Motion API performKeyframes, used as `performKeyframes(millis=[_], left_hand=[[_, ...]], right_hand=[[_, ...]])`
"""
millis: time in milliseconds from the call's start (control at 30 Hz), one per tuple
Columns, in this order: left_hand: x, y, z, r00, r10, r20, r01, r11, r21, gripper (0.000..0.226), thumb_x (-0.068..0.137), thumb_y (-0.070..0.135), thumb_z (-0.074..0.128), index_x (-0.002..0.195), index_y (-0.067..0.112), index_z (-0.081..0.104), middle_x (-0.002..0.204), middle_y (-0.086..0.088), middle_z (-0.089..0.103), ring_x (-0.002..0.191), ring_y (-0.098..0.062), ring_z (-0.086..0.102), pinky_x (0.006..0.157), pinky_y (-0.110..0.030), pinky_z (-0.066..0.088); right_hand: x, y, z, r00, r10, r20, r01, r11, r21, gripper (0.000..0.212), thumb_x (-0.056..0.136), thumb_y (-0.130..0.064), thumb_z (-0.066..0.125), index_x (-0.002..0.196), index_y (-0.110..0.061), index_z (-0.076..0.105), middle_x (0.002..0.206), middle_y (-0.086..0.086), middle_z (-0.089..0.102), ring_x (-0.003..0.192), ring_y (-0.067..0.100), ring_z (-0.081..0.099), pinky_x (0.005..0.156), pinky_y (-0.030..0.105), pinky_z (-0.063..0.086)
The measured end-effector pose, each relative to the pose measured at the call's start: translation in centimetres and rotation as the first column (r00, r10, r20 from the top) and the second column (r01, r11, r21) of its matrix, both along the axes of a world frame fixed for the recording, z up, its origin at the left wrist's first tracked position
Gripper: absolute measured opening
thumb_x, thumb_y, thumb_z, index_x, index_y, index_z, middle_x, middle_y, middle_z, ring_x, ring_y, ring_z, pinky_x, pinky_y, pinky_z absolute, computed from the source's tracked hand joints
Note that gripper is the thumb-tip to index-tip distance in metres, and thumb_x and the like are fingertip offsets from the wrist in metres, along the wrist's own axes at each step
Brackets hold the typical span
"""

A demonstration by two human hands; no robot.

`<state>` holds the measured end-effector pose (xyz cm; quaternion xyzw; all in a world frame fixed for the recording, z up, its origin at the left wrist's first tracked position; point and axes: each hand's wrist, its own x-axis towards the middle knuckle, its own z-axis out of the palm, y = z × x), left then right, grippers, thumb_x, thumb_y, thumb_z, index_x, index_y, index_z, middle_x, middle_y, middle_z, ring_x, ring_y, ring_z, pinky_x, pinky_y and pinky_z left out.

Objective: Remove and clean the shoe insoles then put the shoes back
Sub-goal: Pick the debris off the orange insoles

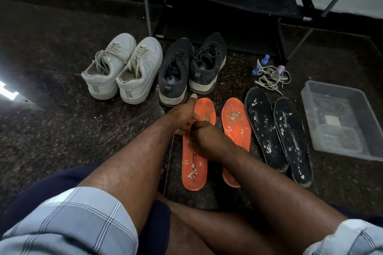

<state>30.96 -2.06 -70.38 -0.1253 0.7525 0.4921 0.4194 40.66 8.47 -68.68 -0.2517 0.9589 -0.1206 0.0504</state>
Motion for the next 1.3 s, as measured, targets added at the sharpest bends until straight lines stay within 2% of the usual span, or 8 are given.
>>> performKeyframes(millis=[100,200,500,633,800,967,1167,1300], left_hand=[[0.0,0.0,0.1,1.000,0.003,-0.006,-0.003,1.000,0.000,0.086,0.089,0.081,0.022,0.110,0.012,0.070,0.111,-0.011,0.063,0.101,-0.030,0.061,0.078,-0.036,0.051],[0.0,0.0,0.3,1.000,0.002,-0.021,-0.002,1.000,-0.006,0.086,0.090,0.080,0.022,0.109,0.011,0.071,0.104,-0.010,0.059,0.094,-0.027,0.059,0.069,-0.032,0.048],[0.1,0.1,0.4,0.999,0.005,-0.038,-0.006,1.000,-0.024,0.087,0.090,0.080,0.020,0.107,0.011,0.071,0.100,-0.010,0.059,0.085,-0.025,0.057,0.073,-0.033,0.048],[-0.1,0.0,0.2,0.998,-0.010,-0.060,0.008,0.999,-0.035,0.089,0.090,0.080,0.020,0.106,0.010,0.072,0.106,-0.013,0.066,0.096,-0.029,0.064,0.091,-0.040,0.052],[0.2,-0.1,0.4,0.999,0.006,-0.042,-0.007,1.000,-0.022,0.087,0.089,0.081,0.021,0.106,0.011,0.071,0.106,-0.010,0.060,0.088,-0.025,0.059,0.082,-0.037,0.054],[0.3,-0.1,0.5,0.999,-0.002,-0.034,0.002,1.000,-0.005,0.088,0.089,0.081,0.020,0.110,0.011,0.071,0.109,-0.009,0.064,0.089,-0.023,0.060,0.075,-0.034,0.053],[0.5,-0.1,0.9,0.999,0.013,-0.033,-0.013,1.000,-0.003,0.088,0.091,0.079,0.019,0.111,0.010,0.069,0.093,-0.007,0.056,0.079,-0.022,0.056,0.079,-0.035,0.052],[0.6,-0.2,0.9,0.999,0.016,-0.045,-0.016,1.000,0.004,0.087,0.091,0.079,0.019,0.112,0.010,0.068,0.092,-0.006,0.054,0.071,-0.020,0.053,0.075,-0.034,0.052]], right_hand=[[0.4,-0.6,-0.2,0.987,-0.073,0.140,0.073,0.997,0.005,0.017,0.085,-0.008,0.058,0.096,-0.004,0.072,0.101,0.014,0.067,0.095,0.030,0.060,0.083,0.033,0.044],[0.8,-1.0,-0.4,0.965,-0.017,0.262,0.029,0.999,-0.042,0.017,0.077,-0.003,0.061,0.087,-0.010,0.072,0.092,0.009,0.068,0.090,0.029,0.062,0.080,0.041,0.050],[1.8,-1.3,-0.4,0.966,0.000,0.259,0.038,0.989,-0.141,0.015,0.078,-0.002,0.060,0.087,-0.011,0.068,0.096,0.005,0.065,0.092,0.025,0.061,0.079,0.041,0.050],[0.5,-0.3,-0.5,0.974,-0.167,0.153,0.188,0.973,-0.134,0.027,0.083,-0.007,0.058,0.107,-0.013,0.069,0.108,0.008,0.066,0.097,0.026,0.062,0.079,0.036,0.049],[1.7,-1.4,-0.2,0.960,-0.036,0.278,0.066,0.993,-0.101,0.018,0.078,-0.003,0.061,0.089,-0.014,0.071,0.094,0.005,0.069,0.089,0.024,0.064,0.076,0.035,0.051],[-0.2,1.0,-0.8,0.967,-0.229,0.110,0.238,0.969,-0.071,0.016,0.087,-0.015,0.057,0.095,-0.011,0.070,0.097,0.012,0.068,0.090,0.031,0.062,0.078,0.039,0.049],[0.5,1.2,-0.7,0.949,-0.173,0.263,0.198,0.978,-0.070,0.019,0.081,-0.011,0.058,0.093,-0.020,0.070,0.097,0.002,0.068,0.092,0.021,0.063,0.081,0.035,0.050],[-0.5,2.6,-0.9,0.940,-0.321,0.112,0.329,0.942,-0.060,0.013,0.086,-0.017,0.059,0.093,-0.013,0.069,0.096,0.010,0.068,0.088,0.029,0.064,0.077,0.037,0.049]])
